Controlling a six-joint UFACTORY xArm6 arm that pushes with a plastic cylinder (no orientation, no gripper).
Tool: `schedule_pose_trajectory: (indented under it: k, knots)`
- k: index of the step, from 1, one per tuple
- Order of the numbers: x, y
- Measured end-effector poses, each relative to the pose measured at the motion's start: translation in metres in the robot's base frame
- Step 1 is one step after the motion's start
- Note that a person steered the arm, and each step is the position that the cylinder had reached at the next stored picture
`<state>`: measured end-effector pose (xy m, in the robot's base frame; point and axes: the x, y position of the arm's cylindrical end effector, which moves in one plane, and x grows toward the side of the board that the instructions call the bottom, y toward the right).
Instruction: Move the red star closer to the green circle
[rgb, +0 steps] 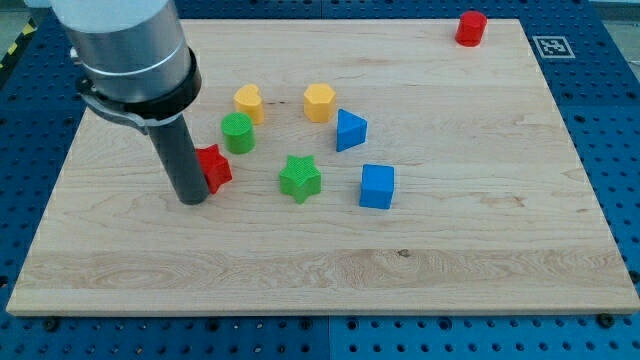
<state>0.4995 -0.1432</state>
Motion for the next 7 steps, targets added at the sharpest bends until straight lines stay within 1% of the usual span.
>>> schedule_pose_trajectory:
  k: [1, 2, 4, 6, 7]
  knots:
    - [-0.003, 0.0]
    - [0.005, 0.003]
    - [0.001, 0.022]
    - [-0.029, 0.02]
    - [-0.052, 0.0]
